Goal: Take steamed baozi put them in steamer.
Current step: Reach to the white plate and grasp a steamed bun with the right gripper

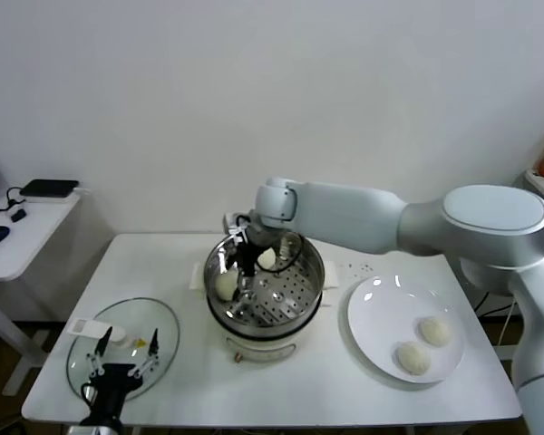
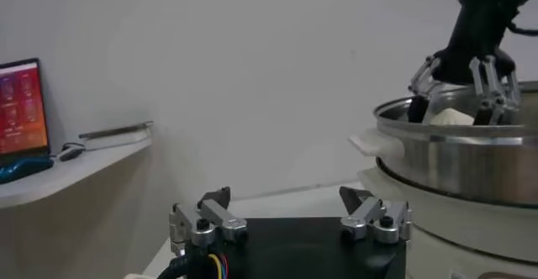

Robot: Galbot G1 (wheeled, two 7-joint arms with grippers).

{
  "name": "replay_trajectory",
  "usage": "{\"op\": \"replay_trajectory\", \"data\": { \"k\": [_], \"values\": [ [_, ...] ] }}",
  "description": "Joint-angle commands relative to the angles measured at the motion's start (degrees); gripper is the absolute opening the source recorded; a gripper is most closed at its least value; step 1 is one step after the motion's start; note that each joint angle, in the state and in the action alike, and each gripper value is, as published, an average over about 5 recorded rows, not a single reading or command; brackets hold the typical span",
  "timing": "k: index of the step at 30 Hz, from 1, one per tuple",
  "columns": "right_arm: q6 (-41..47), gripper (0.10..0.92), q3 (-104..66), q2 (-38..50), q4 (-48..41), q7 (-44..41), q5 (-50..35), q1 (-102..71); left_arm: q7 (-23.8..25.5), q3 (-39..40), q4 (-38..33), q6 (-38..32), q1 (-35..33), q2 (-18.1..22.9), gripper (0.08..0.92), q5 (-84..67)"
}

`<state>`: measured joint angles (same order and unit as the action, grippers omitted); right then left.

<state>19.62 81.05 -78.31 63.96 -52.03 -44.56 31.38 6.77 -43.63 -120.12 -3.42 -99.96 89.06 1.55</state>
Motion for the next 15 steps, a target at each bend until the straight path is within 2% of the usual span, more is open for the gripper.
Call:
{"op": "replay_trajectory", "data": {
  "k": [1,9,15],
  "values": [
    [-1.3,0.823,3.0,9.8,7.9,-1.9,-1.8,10.4,0.0,0.2,0.0,0.1,0.0,0.0,0.823,0.1],
    [-4.5,0.823,10.6,24.1,18.2,-5.7,-1.1,22.5,0.1,0.6,0.0,0.1,0.2,-0.1,0.823,0.4],
    [-7.1,0.823,16.8,33.9,24.7,-8.2,4.3,27.7,-0.5,1.1,-0.1,0.0,0.4,-0.2,0.823,0.4]
  ]
}}
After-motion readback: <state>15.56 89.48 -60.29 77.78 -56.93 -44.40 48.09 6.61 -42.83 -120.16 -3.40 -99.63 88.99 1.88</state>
